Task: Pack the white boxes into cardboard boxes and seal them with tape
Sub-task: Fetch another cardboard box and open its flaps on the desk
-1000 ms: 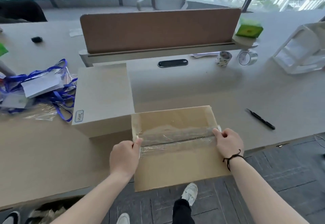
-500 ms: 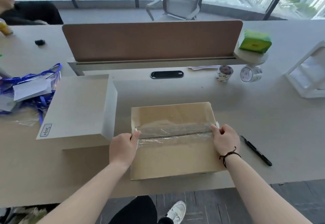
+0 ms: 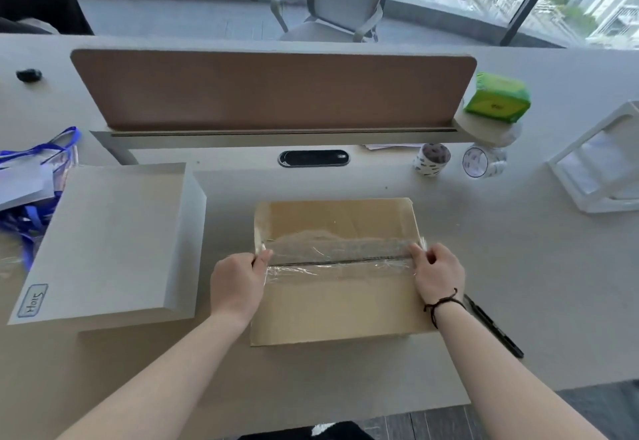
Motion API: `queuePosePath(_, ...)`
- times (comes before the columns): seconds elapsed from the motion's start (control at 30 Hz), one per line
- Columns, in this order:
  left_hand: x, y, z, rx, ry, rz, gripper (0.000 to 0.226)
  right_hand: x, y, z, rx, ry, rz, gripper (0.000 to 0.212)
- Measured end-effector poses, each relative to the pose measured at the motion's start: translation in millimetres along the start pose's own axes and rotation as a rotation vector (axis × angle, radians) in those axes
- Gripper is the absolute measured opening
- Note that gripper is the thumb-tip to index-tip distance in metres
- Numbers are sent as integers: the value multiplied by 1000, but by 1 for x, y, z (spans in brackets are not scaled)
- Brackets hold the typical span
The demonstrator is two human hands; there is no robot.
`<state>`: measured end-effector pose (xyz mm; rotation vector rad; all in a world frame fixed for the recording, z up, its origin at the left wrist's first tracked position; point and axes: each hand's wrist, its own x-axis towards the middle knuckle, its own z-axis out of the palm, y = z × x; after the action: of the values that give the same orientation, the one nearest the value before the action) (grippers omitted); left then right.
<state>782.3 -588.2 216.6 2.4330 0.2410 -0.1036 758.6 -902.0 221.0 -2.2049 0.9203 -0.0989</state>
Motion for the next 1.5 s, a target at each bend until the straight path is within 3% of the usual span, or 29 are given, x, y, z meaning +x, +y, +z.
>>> queuePosePath(0.33,4,5,-9,-80,-54,-113,61,8,-4,-7,-18,-87,0,38)
queuePosePath(0.47,-9,4,-11,-203,-49,-129,37,-4,-13,-14,-253,-17,-389,38)
queuePosePath(0.57,-24,9,-14,-326,-60,-178,31,-16,-20,-8,-506,-167,-574,37)
queuePosePath(0.63,-29,9,-13,-364,-64,-191,31,-20,-23,-4,-592,-281,-566,42)
queuePosePath(0.87,-36,13,-17,-400,-47,-267,8,-12,-42,-14,-599,-429,-482,47)
queuePosePath(0.97,-37,16,-19,-575,18,-396,30,-12,-56,-26,-512,-374,-499,42)
queuePosePath(1.03,-36,20,-23,-736,35,-498,38,-10,-62,-38,-395,-346,-520,52)
queuePosePath(1.1,-36,21,-30,-750,26,-515,38,-7,-68,-55,-294,-397,-516,57)
queuePosePath(1.17,-36,17,-36,-711,7,-495,29,-8,-74,-76,-278,-536,-514,55)
queuePosePath(1.27,-36,7,-37,-681,-58,-471,14,-15,-71,-104,-230,-923,-402,40)
queuePosePath(1.33,-39,5,-35,-673,-92,-444,9,-20,-60,-110,-260,-1071,-361,32)
queuePosePath(1.4,-43,6,-31,-615,-96,-400,5,-23,-42,-103,-289,-1072,-352,26)
queuePosePath(1.5,-46,7,-26,-494,-61,-330,9,-32,-11,-82,-325,-907,-383,17)
